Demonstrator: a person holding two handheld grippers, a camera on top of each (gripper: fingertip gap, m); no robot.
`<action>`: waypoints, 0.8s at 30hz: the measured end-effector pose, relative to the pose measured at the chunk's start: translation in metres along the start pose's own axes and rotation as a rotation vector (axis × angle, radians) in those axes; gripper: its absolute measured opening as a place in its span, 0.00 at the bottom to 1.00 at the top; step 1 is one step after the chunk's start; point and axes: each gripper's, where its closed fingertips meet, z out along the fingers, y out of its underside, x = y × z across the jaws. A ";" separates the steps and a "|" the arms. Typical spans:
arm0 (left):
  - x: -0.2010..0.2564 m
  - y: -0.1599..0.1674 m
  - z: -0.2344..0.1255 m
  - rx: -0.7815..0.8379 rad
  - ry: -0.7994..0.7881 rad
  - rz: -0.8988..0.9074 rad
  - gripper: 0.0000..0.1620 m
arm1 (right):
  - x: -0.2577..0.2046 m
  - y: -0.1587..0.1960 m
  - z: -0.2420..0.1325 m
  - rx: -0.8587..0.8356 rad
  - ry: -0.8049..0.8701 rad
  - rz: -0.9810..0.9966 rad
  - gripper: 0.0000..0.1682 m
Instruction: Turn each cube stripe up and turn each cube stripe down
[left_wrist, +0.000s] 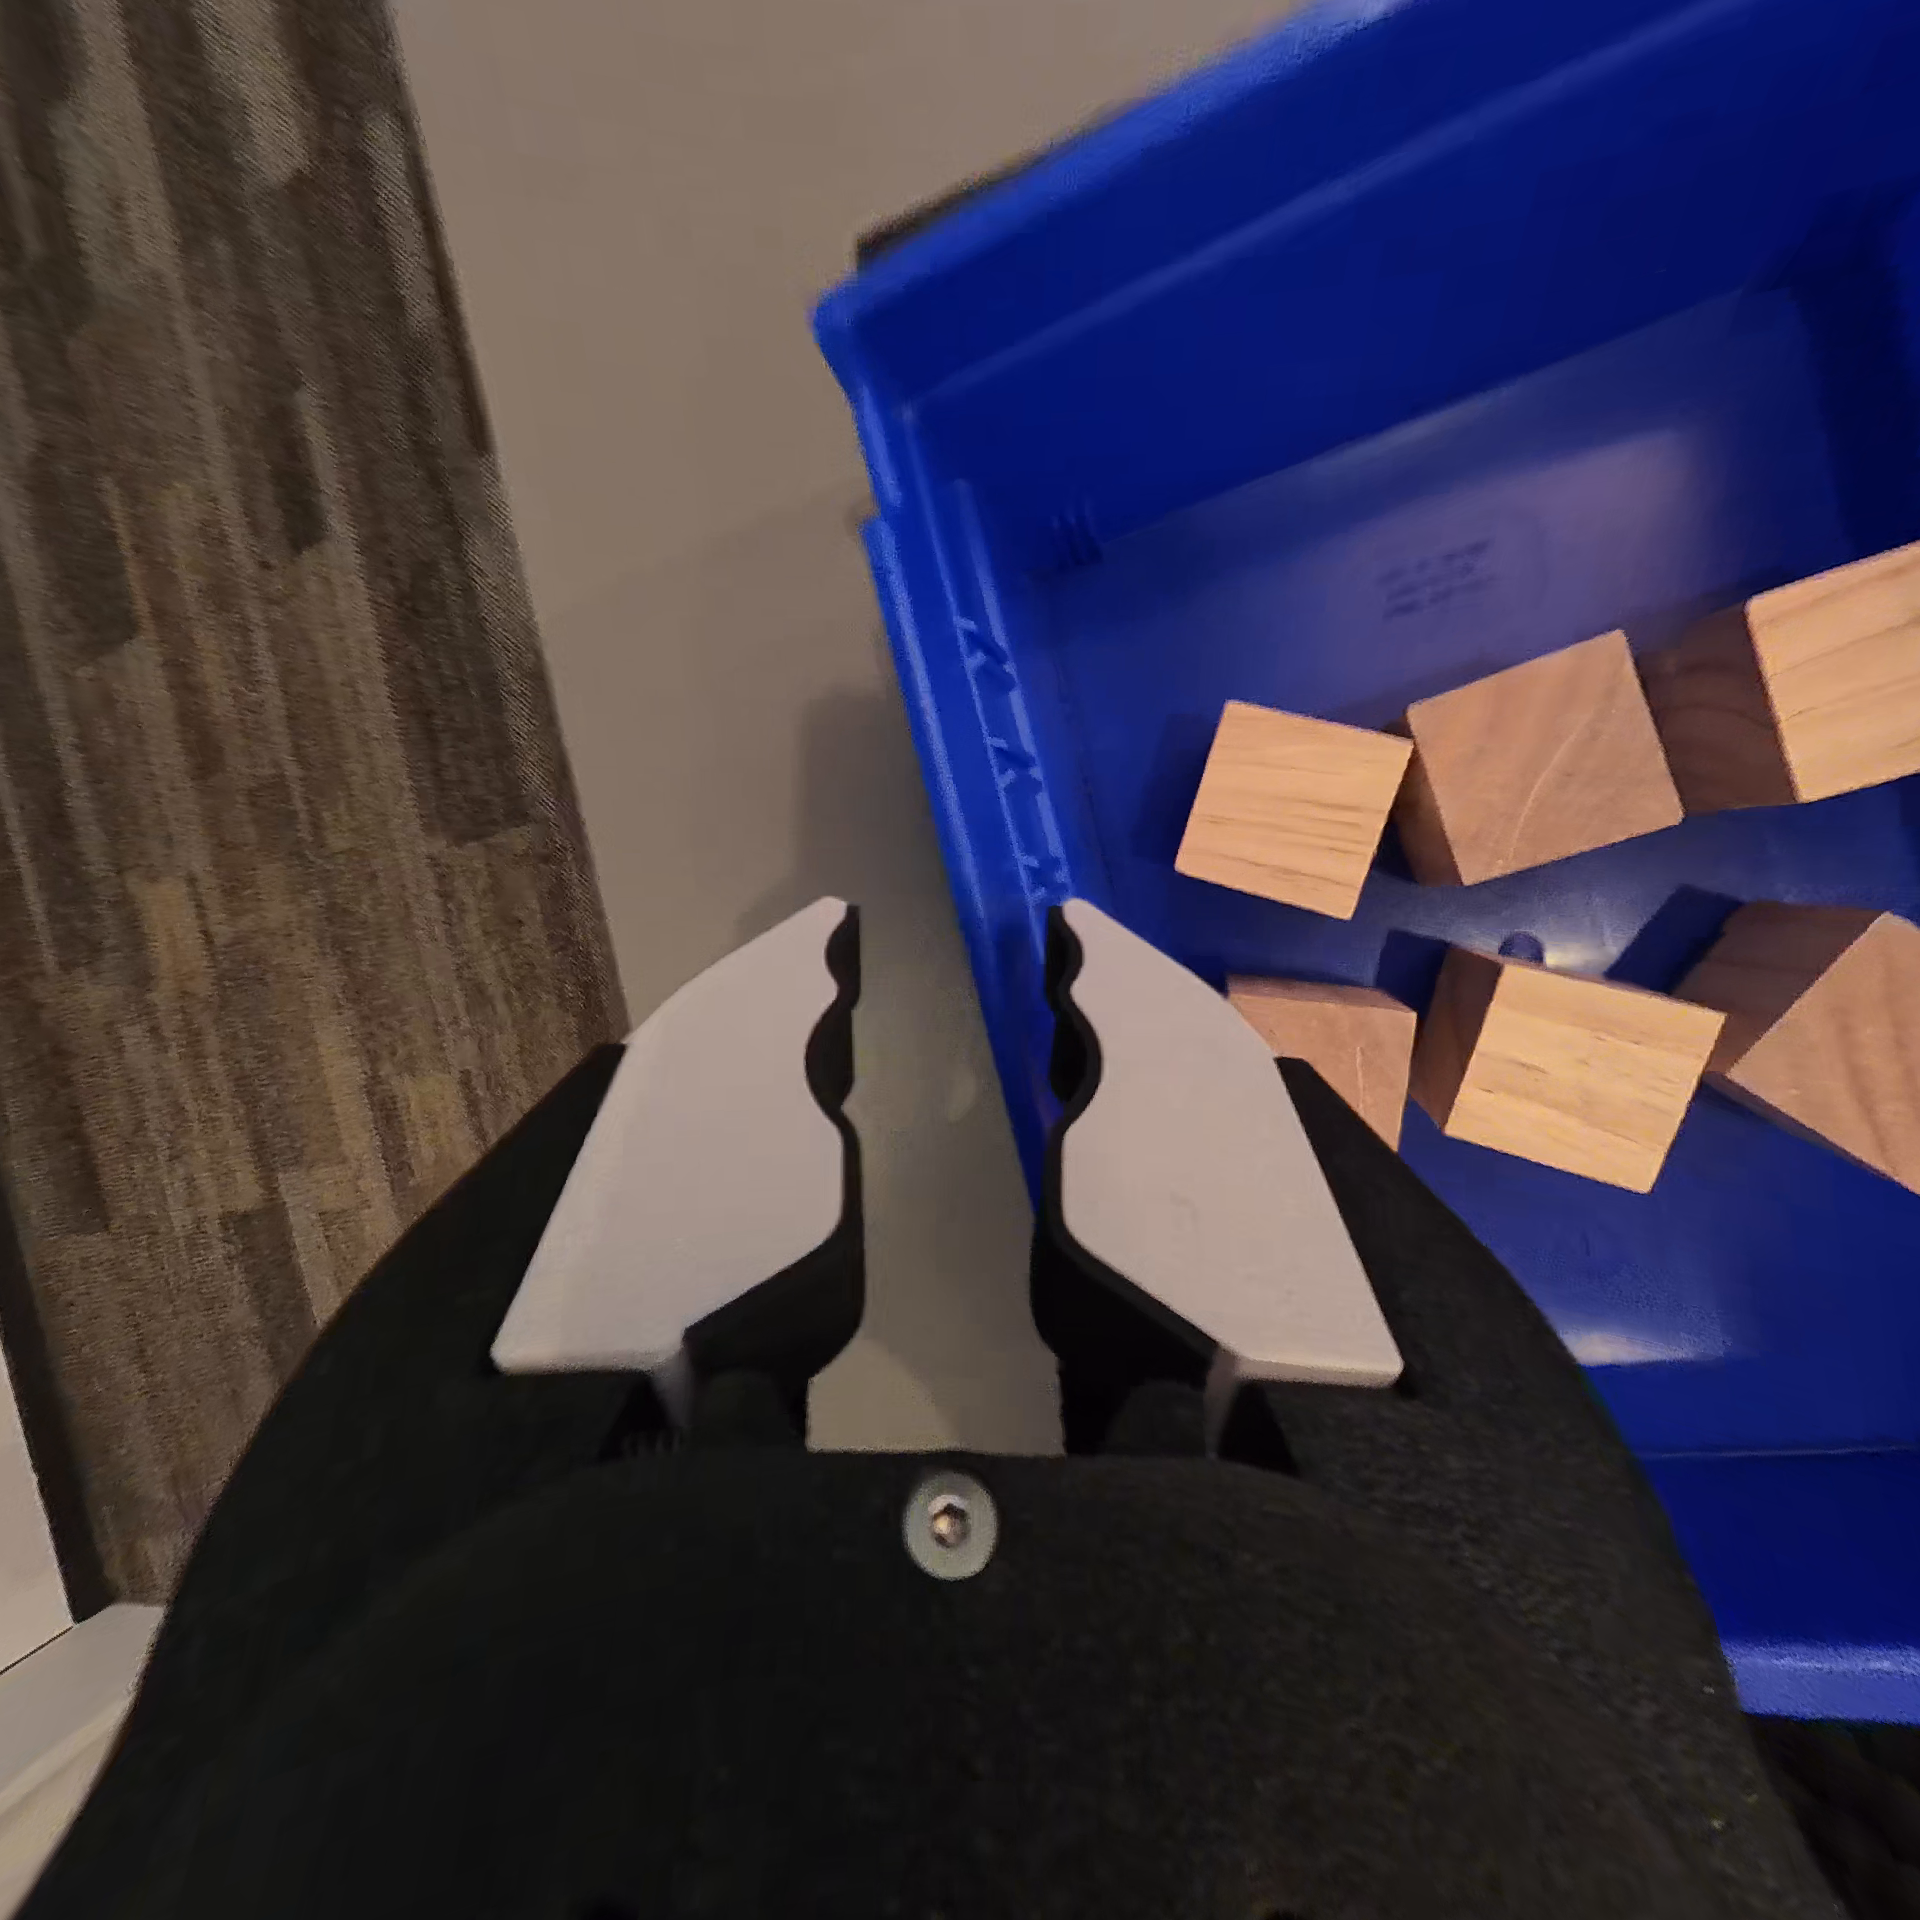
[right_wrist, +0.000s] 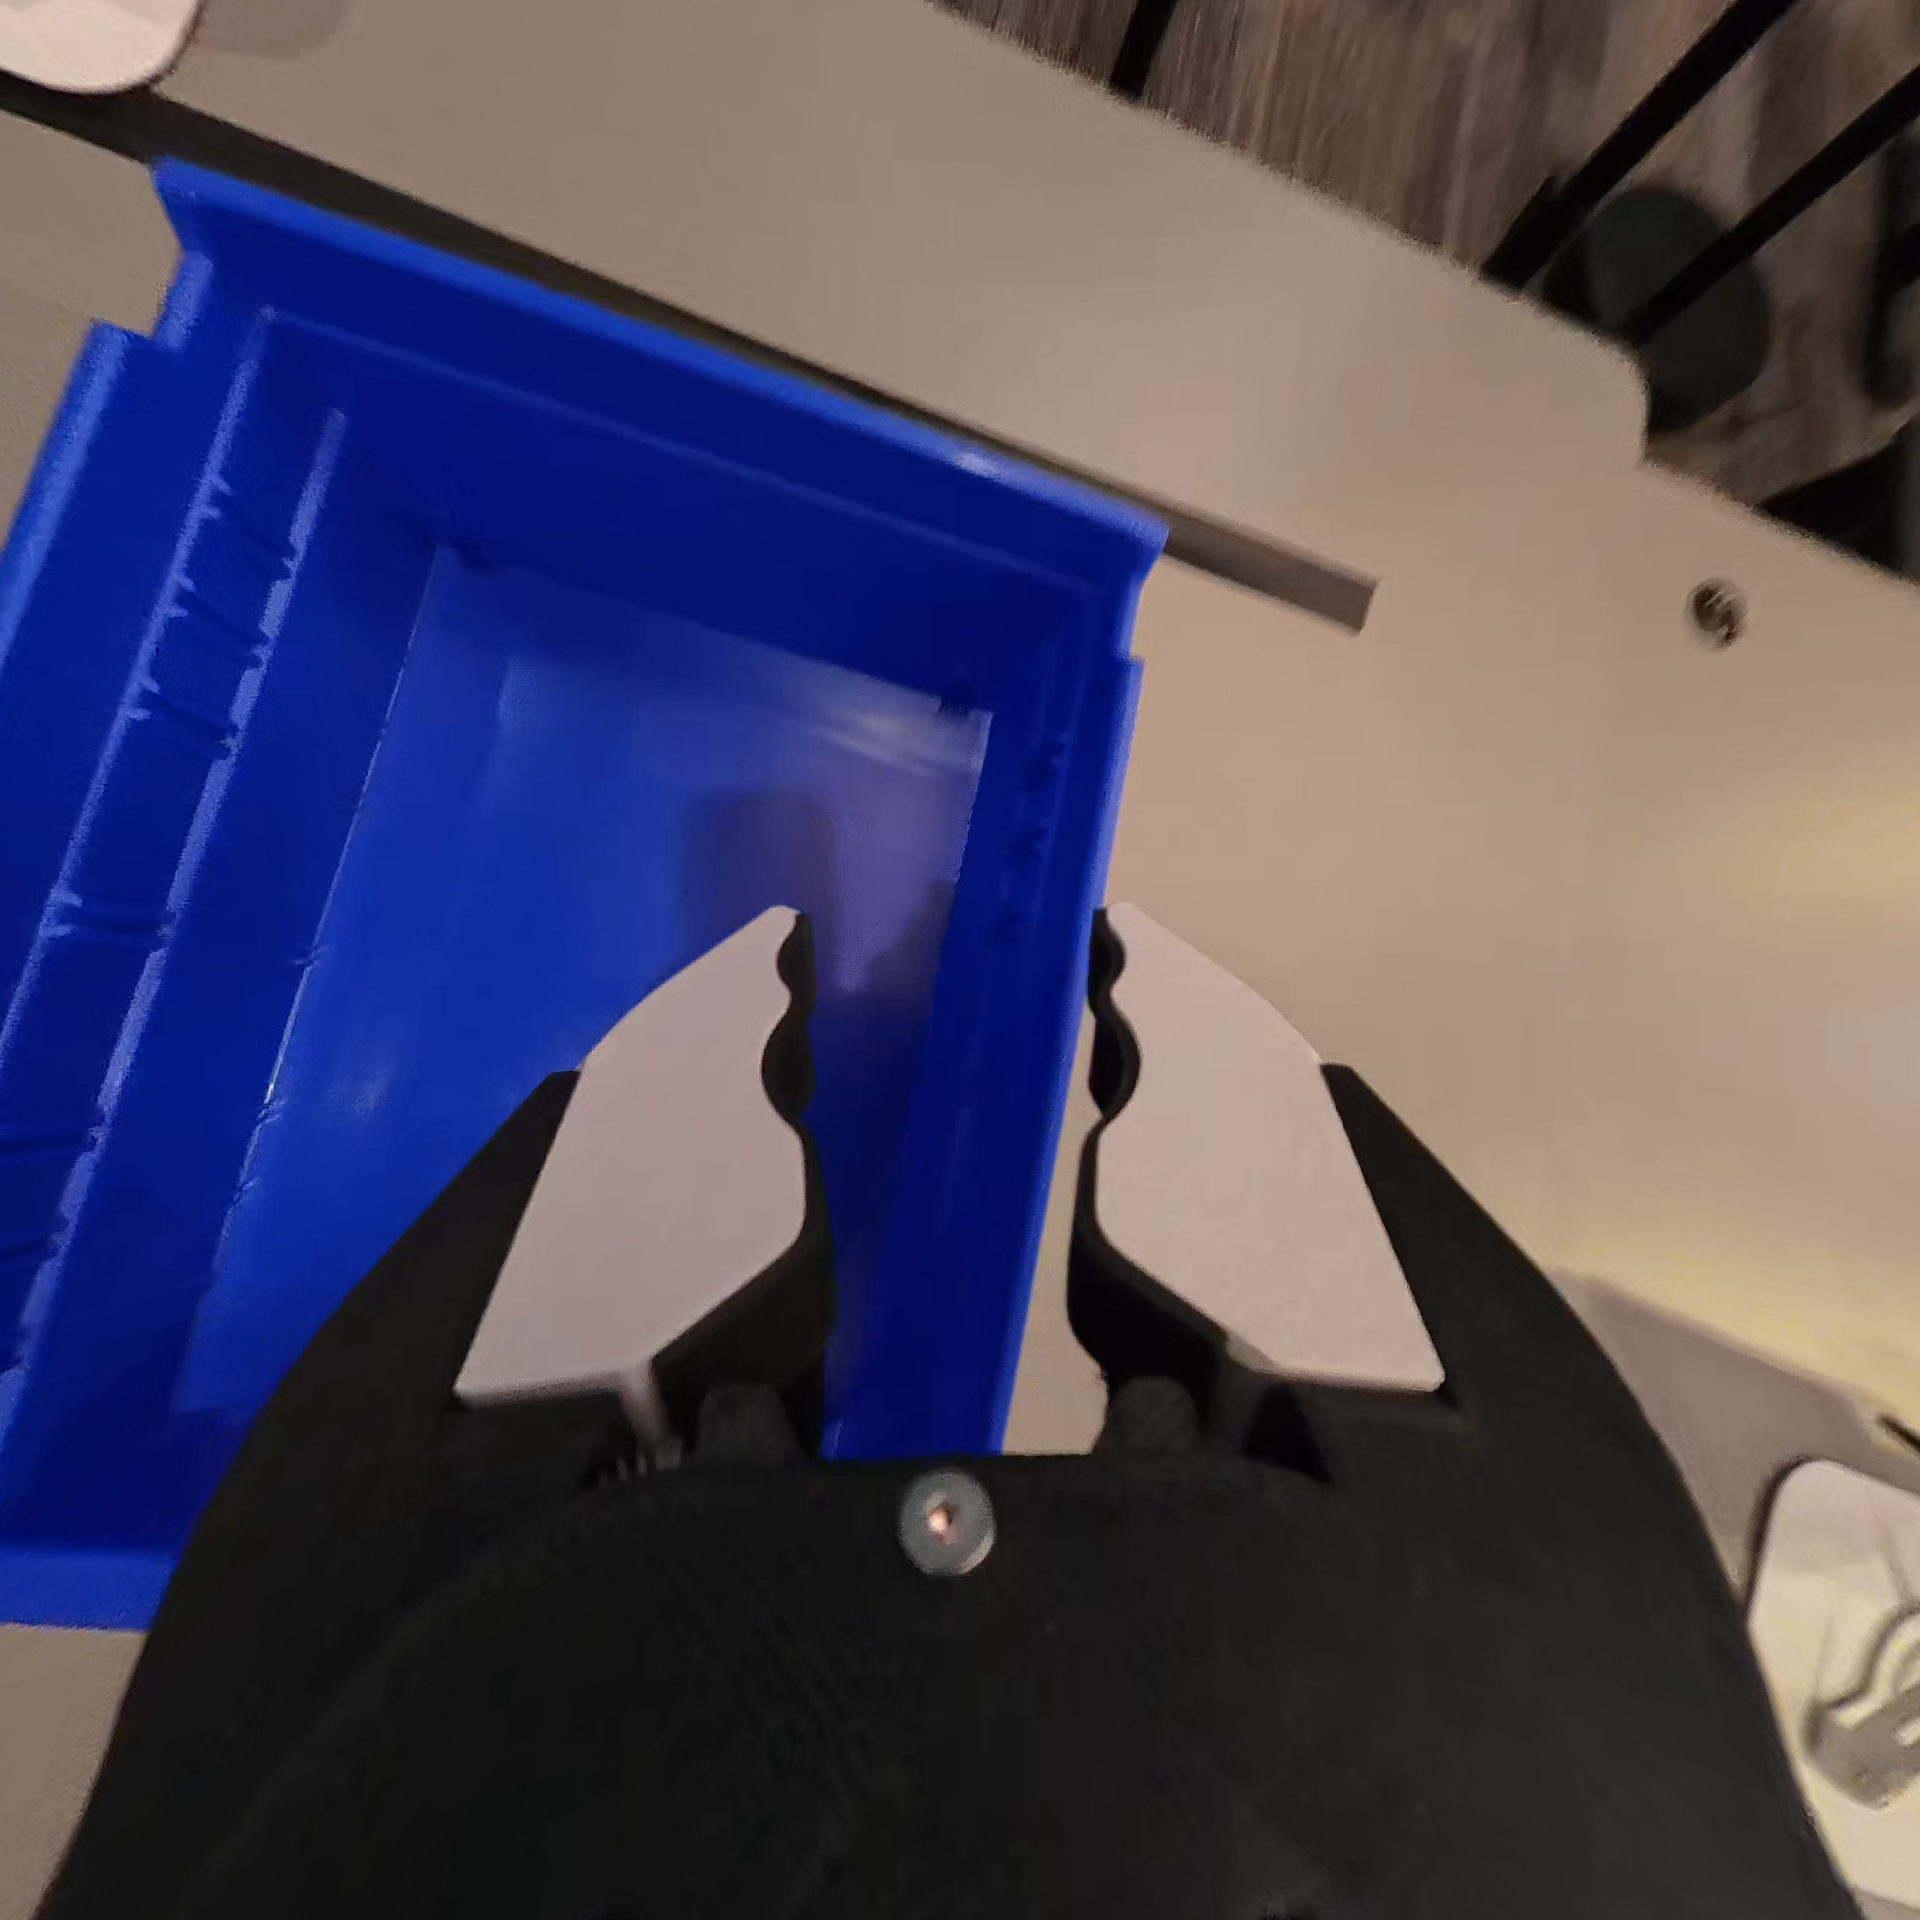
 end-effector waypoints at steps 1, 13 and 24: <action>-0.004 -0.006 -0.007 0.033 -0.025 -0.010 0.22 | 0.000 -0.007 -0.005 0.036 0.014 -0.024 0.31; 0.127 -0.029 -0.104 0.166 0.667 0.054 0.23 | -0.036 -0.056 -0.034 0.292 0.055 -0.295 0.31; 0.170 -0.002 -0.045 -0.124 0.580 0.371 0.34 | -0.066 -0.059 -0.024 0.299 -0.015 -0.400 0.31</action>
